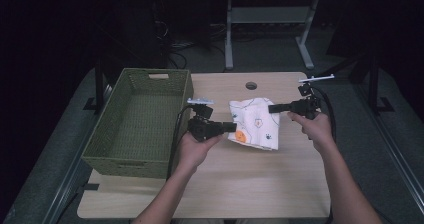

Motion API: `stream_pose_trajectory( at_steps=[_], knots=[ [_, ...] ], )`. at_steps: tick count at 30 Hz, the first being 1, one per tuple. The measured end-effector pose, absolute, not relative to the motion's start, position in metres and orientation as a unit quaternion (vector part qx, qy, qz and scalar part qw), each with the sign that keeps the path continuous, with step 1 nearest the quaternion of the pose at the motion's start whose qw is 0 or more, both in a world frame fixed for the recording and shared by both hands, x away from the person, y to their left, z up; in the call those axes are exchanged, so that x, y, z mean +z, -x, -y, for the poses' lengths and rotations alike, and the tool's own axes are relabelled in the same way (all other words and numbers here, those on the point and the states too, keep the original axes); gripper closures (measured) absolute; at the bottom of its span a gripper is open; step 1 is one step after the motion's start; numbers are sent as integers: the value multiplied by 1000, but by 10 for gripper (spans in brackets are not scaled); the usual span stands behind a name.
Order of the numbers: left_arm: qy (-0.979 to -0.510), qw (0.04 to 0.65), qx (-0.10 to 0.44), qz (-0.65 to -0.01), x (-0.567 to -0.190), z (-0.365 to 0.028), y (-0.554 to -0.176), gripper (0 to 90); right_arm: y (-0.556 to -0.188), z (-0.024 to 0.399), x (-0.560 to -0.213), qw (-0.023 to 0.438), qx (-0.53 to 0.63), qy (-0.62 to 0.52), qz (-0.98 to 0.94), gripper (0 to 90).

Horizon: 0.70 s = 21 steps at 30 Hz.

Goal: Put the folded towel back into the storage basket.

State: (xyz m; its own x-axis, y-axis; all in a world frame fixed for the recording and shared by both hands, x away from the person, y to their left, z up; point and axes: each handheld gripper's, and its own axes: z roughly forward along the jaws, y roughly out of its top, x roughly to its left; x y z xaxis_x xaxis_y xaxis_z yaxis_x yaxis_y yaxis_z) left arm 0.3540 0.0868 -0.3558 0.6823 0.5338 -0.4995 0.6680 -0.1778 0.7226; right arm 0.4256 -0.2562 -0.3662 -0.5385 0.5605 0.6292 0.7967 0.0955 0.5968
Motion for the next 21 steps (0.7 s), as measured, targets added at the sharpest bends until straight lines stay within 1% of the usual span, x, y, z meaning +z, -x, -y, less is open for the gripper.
stream_pose_trajectory(
  at_steps=[4, 10, 21],
  knots=[
    [-767, 504, -66, -390, -352, -92, -355, 863, -426, 248, -357, 119, -486, 461, 733, 811],
    [-762, 516, -73, -385, -340, -105, -356, 864, -428, 237, -344, 112, -487, 457, 736, 811],
    [-759, 523, -84, -377, -330, -123, -360, 864, -431, 222, -330, 110, -489, 453, 738, 811]
  ],
)
